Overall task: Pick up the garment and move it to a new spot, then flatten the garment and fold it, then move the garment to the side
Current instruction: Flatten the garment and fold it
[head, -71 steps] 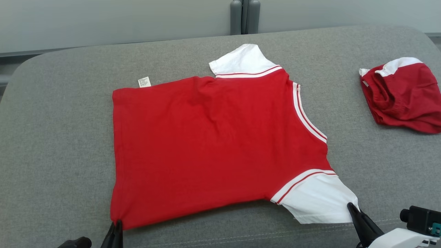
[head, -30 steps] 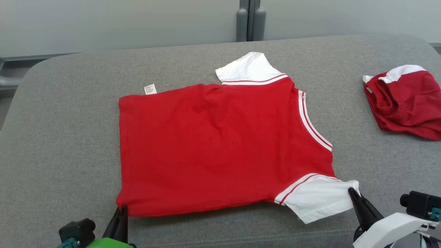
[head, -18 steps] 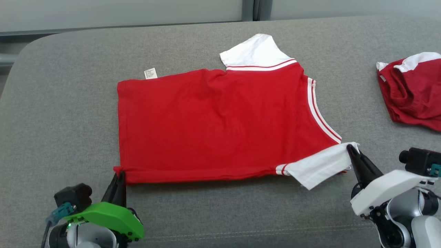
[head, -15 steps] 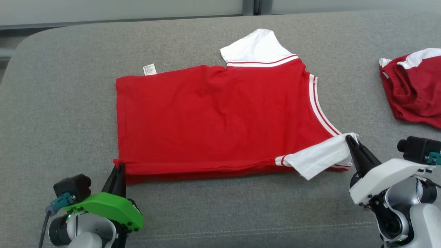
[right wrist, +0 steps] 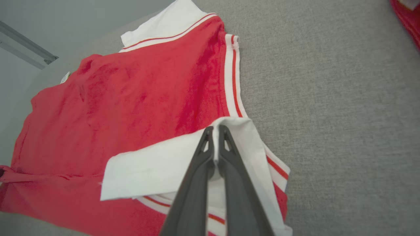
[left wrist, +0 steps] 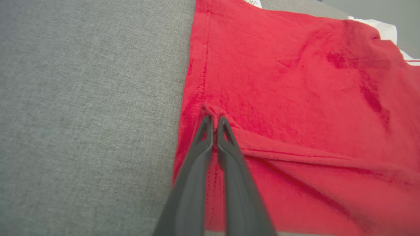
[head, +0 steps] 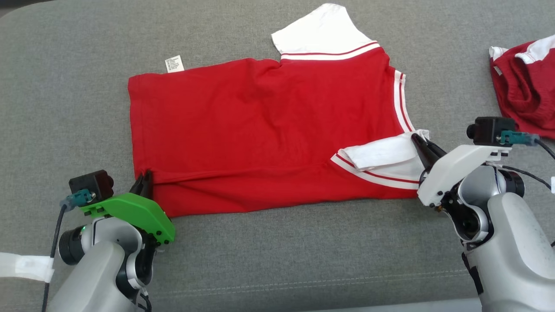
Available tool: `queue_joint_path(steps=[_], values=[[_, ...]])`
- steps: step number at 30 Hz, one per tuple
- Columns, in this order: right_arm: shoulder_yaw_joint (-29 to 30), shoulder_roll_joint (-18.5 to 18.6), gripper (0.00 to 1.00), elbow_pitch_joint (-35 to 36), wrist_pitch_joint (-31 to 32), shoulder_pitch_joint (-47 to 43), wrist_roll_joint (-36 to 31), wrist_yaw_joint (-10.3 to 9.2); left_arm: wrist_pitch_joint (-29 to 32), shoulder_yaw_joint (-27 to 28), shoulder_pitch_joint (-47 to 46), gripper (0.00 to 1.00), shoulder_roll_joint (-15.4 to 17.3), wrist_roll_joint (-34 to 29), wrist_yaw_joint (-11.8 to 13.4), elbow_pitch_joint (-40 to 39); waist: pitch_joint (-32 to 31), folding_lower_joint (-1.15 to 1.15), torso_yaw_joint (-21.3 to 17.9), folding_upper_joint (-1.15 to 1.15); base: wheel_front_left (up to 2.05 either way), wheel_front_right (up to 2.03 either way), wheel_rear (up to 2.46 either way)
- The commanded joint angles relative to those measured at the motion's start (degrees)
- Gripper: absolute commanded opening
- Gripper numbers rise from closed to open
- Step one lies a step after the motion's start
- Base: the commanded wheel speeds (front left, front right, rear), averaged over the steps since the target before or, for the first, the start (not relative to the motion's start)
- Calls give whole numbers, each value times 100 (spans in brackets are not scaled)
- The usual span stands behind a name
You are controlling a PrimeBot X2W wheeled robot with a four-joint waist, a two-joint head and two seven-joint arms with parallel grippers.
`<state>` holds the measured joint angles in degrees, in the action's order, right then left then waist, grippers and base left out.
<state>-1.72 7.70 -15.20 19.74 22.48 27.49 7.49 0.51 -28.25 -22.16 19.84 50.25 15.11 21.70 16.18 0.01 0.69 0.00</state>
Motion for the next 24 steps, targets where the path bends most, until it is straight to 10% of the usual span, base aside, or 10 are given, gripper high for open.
queue_joint_path(steps=[1, 9, 10, 12, 13, 24], values=[[-39, 35, 0, -84, -26, 103, -26, -1, 30, -20, -138, 0, -9, -19, -25, 69, 57, -1, -28, 0, 0, 0, 0], [-288, 90, 0, -785, -155, 666, 34, -1, 57, -54, -520, 0, -59, -90, -26, 511, 142, -1, -34, 0, 0, 0, 0], [-296, 85, 31, -860, -187, 727, 45, -1, 30, -56, -551, 0, -68, -110, -20, 533, 144, -1, -30, 0, 0, 0, 0], [-252, 64, 100, -991, -312, 835, 30, -1, -23, -61, -581, 87, -85, -134, -5, 553, 141, -1, -20, 0, 0, 0, 0], [-246, 52, 100, -1049, -365, 876, 11, -1, -36, -69, -591, 100, -86, -138, -3, 556, 135, -1, -15, 0, 0, 0, 0], [-86, 81, 100, -871, -1065, 850, 165, -1, -283, -78, 34, 100, 158, -194, 101, -119, -107, -1, 18, 0, 0, 0, 0]])
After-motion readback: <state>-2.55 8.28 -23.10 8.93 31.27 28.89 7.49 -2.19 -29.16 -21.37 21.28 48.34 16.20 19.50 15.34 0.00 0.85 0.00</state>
